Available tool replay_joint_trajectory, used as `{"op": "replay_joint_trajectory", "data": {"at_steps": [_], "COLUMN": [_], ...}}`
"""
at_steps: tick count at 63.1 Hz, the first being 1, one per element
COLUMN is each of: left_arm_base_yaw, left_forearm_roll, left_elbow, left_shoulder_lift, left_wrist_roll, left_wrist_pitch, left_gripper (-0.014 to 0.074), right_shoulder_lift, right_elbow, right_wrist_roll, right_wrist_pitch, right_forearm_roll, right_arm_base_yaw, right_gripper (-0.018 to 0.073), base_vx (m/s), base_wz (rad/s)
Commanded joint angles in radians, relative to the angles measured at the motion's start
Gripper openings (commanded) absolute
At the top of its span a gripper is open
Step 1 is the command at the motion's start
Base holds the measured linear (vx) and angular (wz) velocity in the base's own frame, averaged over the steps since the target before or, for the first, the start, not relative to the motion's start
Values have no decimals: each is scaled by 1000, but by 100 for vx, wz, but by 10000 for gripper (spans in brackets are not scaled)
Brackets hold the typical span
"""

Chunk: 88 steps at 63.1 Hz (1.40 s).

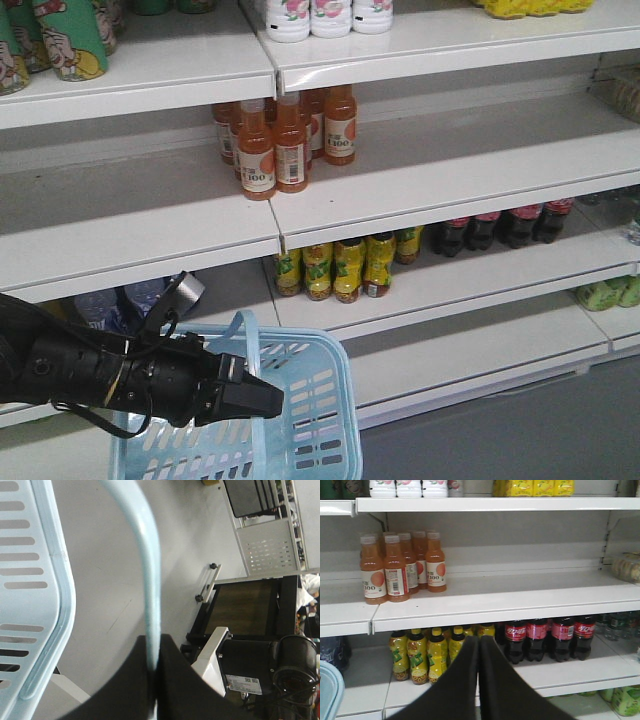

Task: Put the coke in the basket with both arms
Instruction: 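Hold the basket with the left gripper while the base turns away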

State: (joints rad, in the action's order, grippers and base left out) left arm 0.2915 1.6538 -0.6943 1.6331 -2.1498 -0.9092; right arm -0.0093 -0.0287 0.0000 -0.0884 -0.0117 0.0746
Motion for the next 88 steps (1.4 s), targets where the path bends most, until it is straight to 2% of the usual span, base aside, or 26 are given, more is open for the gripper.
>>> {"op": "replay_joint_trajectory", "data": {"at_steps": [1, 88], "left_arm_base_yaw": [7, 7], "left_forearm_roll": [-64, -64], "left_elbow": [-20, -20], "left_shoulder_lift": [-45, -45], "left_wrist_roll": [7, 7], "left_wrist_pitch": [-44, -44], "left_gripper": [-7, -7], "right_shoulder_lift": [-14, -14], "right_elbow": [-19, -19], "right_wrist_roll": [0, 0], "right_wrist_pitch": [73, 73], "right_forearm_roll": [4, 4], "right_arm_base_yaw": [-1, -1], "right_gripper": [-10, -10], "base_vx": [-4, -4], "base_wz": [-30, -26]}}
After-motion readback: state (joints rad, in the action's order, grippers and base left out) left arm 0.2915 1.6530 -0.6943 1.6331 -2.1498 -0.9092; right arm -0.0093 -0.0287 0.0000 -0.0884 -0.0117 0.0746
